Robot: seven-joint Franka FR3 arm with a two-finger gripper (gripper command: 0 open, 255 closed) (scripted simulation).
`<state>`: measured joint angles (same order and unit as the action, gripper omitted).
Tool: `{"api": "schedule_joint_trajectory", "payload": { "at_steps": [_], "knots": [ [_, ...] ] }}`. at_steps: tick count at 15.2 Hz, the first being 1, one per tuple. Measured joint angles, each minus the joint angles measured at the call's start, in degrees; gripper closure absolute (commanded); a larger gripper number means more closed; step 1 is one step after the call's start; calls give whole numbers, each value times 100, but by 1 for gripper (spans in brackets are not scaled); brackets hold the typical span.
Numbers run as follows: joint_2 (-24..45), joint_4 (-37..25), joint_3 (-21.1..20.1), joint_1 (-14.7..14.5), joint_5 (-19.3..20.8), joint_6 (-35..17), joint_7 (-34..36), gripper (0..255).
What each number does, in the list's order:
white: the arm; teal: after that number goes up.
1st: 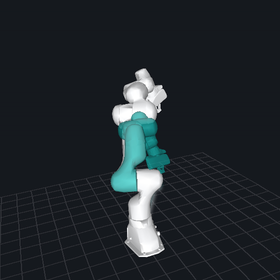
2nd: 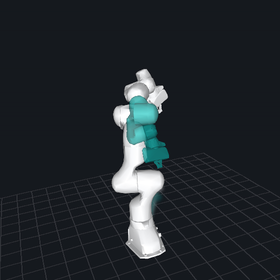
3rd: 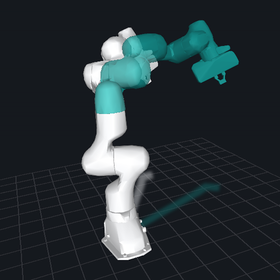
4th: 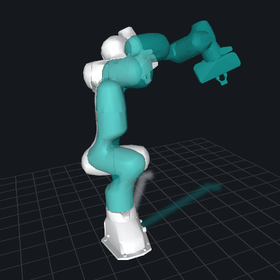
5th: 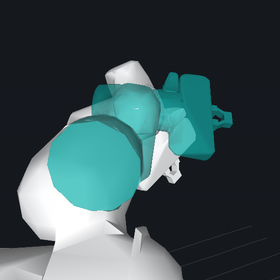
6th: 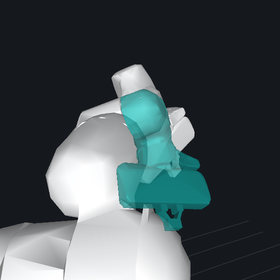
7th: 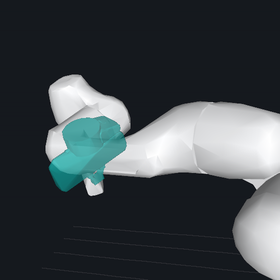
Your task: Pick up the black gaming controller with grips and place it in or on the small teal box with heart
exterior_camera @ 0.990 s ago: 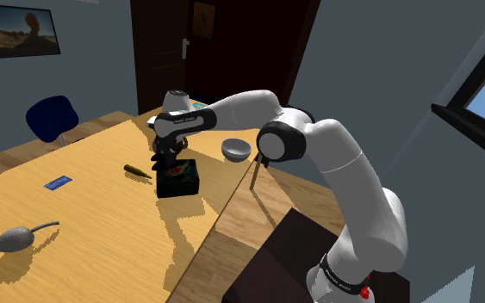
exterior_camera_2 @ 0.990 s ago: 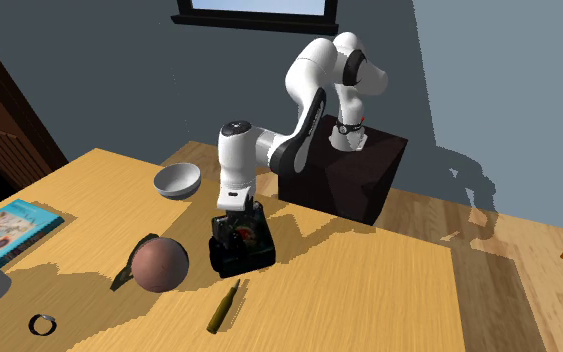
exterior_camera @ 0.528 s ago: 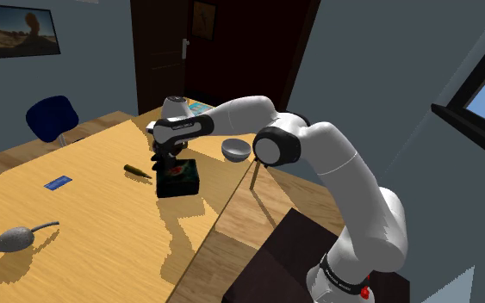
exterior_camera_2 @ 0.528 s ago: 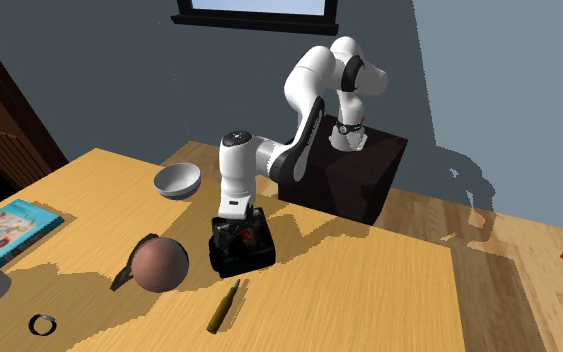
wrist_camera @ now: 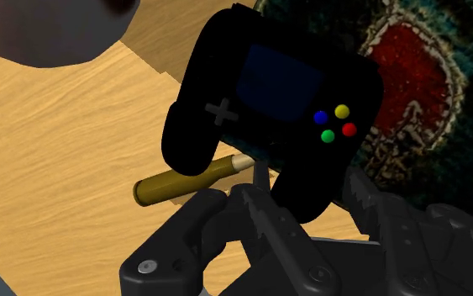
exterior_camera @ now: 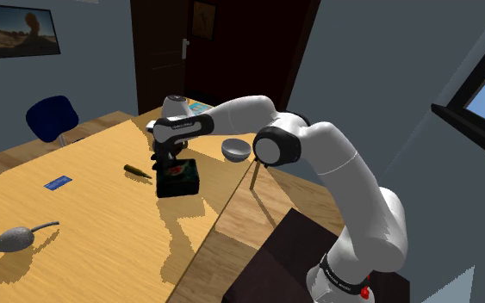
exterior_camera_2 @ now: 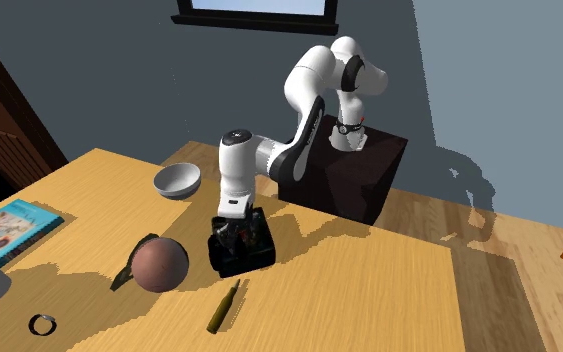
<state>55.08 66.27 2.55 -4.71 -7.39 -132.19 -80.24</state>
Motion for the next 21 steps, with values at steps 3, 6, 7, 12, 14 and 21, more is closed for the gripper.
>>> {"api": "schedule_joint_trajectory", "payload": {
  "at_steps": [3,6,7,12,14,21],
  "knots": [
    [-9,12,-1,1,-2,-9,-2,255],
    [-15,19,-1,0,-1,-12,-2,255],
    [-23,23,0,0,0,13,-1,255],
    [-226,56,12,-1,12,208,11,255],
    [-308,53,17,-6,18,294,22,255],
    [-540,-75,34,-17,42,652,64,255]
  ]
}}
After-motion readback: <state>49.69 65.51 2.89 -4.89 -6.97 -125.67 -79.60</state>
